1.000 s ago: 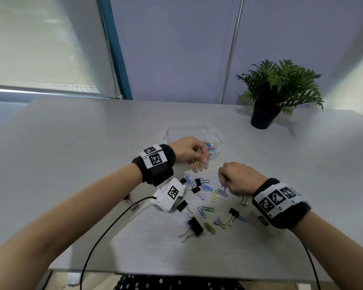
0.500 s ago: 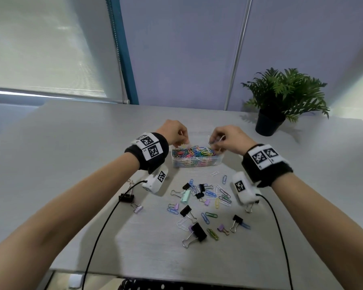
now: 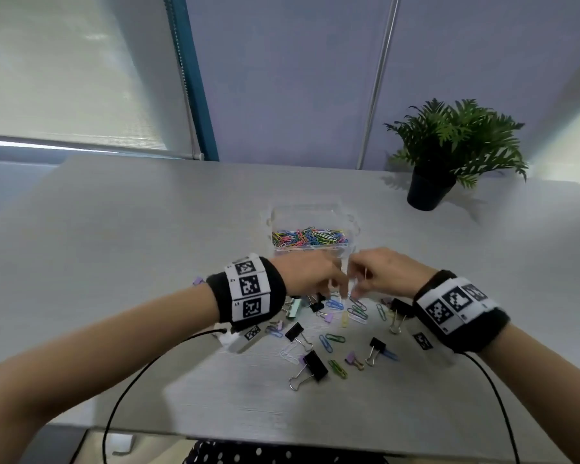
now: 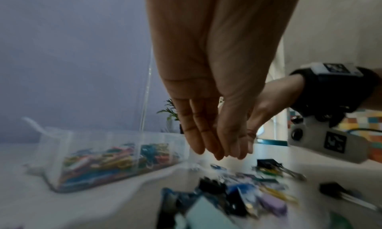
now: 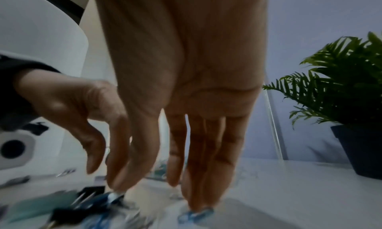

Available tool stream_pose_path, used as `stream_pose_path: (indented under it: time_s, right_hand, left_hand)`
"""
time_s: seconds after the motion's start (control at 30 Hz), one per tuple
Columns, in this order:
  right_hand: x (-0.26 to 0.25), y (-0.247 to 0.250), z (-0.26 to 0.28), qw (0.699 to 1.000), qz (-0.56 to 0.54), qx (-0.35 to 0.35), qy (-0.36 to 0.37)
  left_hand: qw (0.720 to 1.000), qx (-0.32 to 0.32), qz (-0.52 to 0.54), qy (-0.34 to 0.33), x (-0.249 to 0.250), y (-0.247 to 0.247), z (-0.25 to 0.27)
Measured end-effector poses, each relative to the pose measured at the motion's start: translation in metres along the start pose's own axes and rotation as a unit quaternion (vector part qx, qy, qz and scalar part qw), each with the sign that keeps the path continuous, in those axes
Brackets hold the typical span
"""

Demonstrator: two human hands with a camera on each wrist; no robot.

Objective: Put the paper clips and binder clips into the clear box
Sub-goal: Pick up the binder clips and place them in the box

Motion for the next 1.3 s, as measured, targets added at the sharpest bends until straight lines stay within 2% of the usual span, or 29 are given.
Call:
stream_pose_path:
  time_s: [0.03,0.1,0.27,0.47,0.6,0.77,0.97,1.13,1.3]
  right_hand:
    - [-0.001,-0.005,0.006,0.999,0.012,-0.039,-0.002]
    - [-0.002,-0.015,0.013,0.998,0.036,-0.060,0.006]
    - [0.004,-0.024,0.012,1.000,0.013,-0.026,0.009]
    - [0.003,-0.025,0.007,1.000,0.005,-0.008,-0.001]
    - [0.003,-0.025,0.008,1.000,0.025,0.001,0.002]
    - [0.013,-0.022,0.016,1.000,0.004,0.007,-0.009]
    - [0.023,-0.006,0.021,0.998,-0.053,0.021,-0.040]
    - [0.032,0.009,0.013,0.995,-0.066,0.061,-0.048]
    - [0.034,0.006,0.011,0.988,-0.111,0.081,-0.073]
  left_hand:
    - [1.000,-0.020,-0.013,-0.008,0.003,-0.007,0.000]
    - [0.998,-0.038,-0.044,-0.008,0.005,-0.013,0.002]
    - [0.998,-0.030,-0.046,-0.009,-0.005,-0.010,0.017]
    - [0.999,0.012,-0.024,0.043,-0.003,-0.008,0.006]
    - [0.999,-0.027,-0.025,0.040,0.004,-0.018,-0.011]
    - [0.998,0.008,-0.038,0.045,0.007,-0.023,-0.025]
    - [0.997,-0.006,0.011,0.071,0.011,-0.021,-0.032]
    - [0.989,-0.006,-0.147,0.020,0.023,-0.032,-0.036]
    - [0.990,-0.032,-0.133,0.037,0.029,-0.037,-0.035]
Point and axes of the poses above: each hand's wrist, its own z-axis away from the middle knuckle, its own y-axis out of the back of the hand, x = y × z, the point moved 1 cm from there along -z, towards the middle knuckle, and after that the axes turned 14 degrees about x, right-handed, at the moved point
